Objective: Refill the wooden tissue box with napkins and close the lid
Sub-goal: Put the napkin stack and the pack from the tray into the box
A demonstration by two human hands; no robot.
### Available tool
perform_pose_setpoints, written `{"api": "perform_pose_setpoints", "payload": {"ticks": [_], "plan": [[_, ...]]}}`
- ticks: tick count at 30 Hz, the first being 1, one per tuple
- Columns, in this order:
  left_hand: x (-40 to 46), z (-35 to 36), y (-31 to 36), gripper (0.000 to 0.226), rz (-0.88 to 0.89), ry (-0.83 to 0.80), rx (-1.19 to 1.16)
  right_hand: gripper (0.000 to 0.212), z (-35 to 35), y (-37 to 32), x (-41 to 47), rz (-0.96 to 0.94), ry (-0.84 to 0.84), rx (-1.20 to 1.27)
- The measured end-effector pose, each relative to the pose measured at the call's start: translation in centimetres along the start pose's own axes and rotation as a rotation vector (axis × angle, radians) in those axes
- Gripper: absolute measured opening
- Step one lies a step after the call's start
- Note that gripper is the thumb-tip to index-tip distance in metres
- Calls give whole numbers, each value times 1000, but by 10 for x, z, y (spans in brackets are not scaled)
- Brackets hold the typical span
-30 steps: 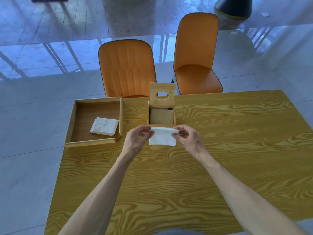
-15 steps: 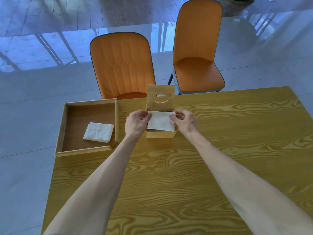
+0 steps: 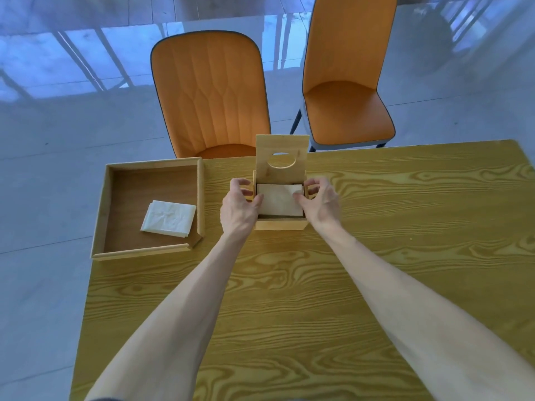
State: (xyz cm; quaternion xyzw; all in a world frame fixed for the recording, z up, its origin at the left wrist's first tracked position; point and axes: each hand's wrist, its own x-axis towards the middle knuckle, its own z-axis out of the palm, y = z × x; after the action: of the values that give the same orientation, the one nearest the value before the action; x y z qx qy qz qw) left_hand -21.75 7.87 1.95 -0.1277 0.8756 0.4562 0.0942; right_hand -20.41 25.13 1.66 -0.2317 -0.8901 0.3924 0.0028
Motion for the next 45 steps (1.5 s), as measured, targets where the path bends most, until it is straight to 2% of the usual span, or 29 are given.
{"api": "perform_pose_setpoints", "payload": {"ticks": [9, 17, 21, 24, 28, 32, 35, 39, 45], "plan": [[2, 1, -1, 41, -8, -24, 23, 37, 0, -3, 0, 43, -23, -46], [-14, -25, -9, 34, 31, -119, 15, 22, -6, -10, -14, -9, 42, -117], [-16, -50, -23, 30, 31, -150, 66, 12, -3, -33, -28, -171, 141, -150], [-15, -73, -37, 29, -10, -97, 90, 9, 9, -58, -42, -338, 143, -132], [-13, -107, -59, 26, -127, 57, 157, 15, 45, -86, -64, -446, -25, -150], [-9, -136, -90, 33, -180, 196, 213, 28, 85, -108, -85, -528, -390, -297], [-2, -150, -106, 41, -204, 212, 236, 36, 114, -120, -96, -495, -618, -435], [7, -159, -117, 42, -221, 197, 230, 41, 145, -130, -101, -431, -709, -533], [20, -161, -124, 54, -263, 64, 212, 35, 160, -135, -101, -467, -715, -569]]}}
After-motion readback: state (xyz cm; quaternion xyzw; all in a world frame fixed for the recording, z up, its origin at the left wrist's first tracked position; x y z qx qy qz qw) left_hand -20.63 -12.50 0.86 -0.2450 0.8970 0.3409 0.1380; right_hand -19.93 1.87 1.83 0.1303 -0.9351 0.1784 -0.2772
